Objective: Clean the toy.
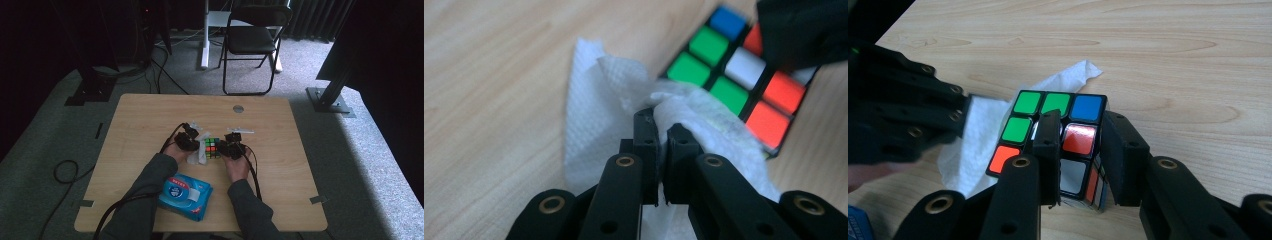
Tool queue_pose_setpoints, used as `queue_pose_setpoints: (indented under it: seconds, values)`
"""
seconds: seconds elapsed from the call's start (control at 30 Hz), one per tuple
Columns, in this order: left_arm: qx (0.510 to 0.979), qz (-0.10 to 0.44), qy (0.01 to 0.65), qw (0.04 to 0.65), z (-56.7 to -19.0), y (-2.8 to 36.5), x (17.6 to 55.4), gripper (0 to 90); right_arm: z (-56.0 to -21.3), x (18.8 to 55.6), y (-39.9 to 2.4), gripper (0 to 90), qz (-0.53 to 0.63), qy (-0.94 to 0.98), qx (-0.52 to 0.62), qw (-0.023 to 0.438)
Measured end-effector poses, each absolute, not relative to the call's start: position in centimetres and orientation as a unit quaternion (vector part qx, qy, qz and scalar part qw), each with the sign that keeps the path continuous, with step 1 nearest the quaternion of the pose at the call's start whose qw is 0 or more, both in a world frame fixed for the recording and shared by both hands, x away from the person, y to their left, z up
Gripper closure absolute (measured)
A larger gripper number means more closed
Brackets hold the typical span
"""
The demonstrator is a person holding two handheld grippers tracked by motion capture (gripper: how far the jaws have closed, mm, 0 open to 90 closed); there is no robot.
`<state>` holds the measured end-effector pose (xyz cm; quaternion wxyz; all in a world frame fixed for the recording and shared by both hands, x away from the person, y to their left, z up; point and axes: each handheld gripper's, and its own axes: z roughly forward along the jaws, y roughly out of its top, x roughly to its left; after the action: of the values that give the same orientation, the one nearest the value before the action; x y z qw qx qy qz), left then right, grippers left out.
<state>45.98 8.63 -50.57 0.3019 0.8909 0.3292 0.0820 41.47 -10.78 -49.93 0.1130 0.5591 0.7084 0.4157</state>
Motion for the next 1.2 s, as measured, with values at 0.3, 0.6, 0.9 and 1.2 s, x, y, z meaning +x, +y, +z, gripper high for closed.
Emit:
queue_pose_setpoints:
  seconds: [0.3,0.6,0.9,1.2]
  values:
    - [0.911,0.077,0.314,0.257,-51.5,7.8,46.0,86.5,-49.9,41.5,-10.8,70.2,0.415,0.708,0.560,0.112]
    - [0.917,0.079,0.304,0.248,-51.5,7.5,45.6,86.4,-49.9,41.5,-10.8,70.6,0.415,0.706,0.562,0.114]
    - [0.917,0.095,0.282,0.265,-50.9,7.6,44.5,86.2,-49.8,41.4,-10.8,70.9,0.411,0.705,0.567,0.117]
    - [0.902,0.107,0.280,0.311,-49.9,8.4,43.7,85.9,-49.9,41.3,-10.8,71.0,0.411,0.703,0.567,0.119]
